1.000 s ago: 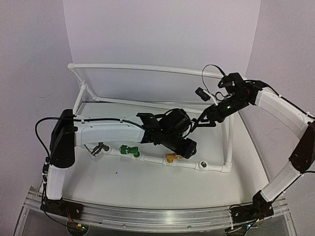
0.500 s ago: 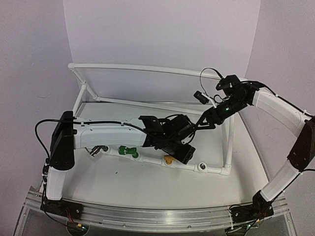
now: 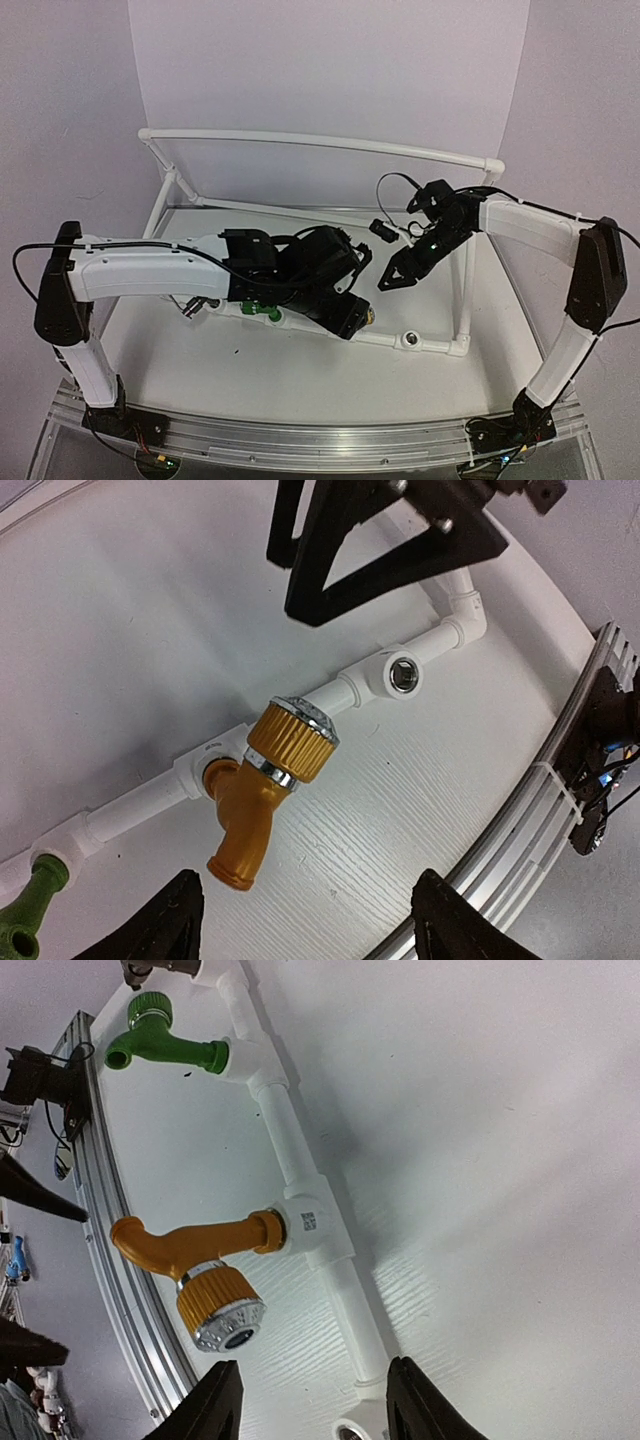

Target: Install the water faucets

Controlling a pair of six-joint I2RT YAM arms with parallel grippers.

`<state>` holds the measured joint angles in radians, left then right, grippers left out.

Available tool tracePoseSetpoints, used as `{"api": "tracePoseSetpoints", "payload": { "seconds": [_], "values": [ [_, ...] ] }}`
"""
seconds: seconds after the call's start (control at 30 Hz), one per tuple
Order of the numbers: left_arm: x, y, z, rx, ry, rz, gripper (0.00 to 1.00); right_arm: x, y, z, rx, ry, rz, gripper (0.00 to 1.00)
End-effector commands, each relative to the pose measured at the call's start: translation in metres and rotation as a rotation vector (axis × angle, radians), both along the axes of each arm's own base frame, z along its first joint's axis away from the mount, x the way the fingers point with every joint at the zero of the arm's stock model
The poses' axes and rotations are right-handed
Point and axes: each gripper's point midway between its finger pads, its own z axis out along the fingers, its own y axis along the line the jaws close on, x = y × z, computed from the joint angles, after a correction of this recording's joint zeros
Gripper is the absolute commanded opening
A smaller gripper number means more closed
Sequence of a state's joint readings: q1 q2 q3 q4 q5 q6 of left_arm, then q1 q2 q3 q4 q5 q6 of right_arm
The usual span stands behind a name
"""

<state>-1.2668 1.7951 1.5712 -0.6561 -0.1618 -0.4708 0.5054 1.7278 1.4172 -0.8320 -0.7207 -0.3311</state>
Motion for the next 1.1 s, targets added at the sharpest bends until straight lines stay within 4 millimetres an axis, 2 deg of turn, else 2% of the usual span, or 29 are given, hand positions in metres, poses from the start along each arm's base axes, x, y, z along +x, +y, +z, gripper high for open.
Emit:
{"api": "tracePoseSetpoints", "payload": {
  "seconds": [0.0,0.17,0.27,0.43,0.77,1.07],
  "values": [
    [0.003,0.022,-0.007,0.049,0.007,0.069,0.72,-0.008,0.024,-0.007,-0.005,-0.029,0.052,0.45],
    [0.004,0.029,-0.023,0.085,0.028,0.101,0.71,-0.02,0.03,-0.025,-0.035,-0.003,0.083,0.38],
    [0.005,0.03,-0.034,0.105,0.045,0.106,0.69,-0.02,0.031,-0.035,-0.05,0.004,0.087,0.33],
    [0.014,0.034,-0.048,0.129,0.059,0.149,0.66,-0.029,0.035,-0.04,-0.04,0.034,0.105,0.29],
    [0.036,0.036,-0.053,0.112,0.053,0.201,0.63,-0.057,0.025,-0.055,-0.052,0.101,0.13,0.23],
    [0.053,0.029,-0.049,0.078,0.03,0.208,0.62,-0.079,0.026,-0.055,-0.029,0.148,0.155,0.2]
  ]
}}
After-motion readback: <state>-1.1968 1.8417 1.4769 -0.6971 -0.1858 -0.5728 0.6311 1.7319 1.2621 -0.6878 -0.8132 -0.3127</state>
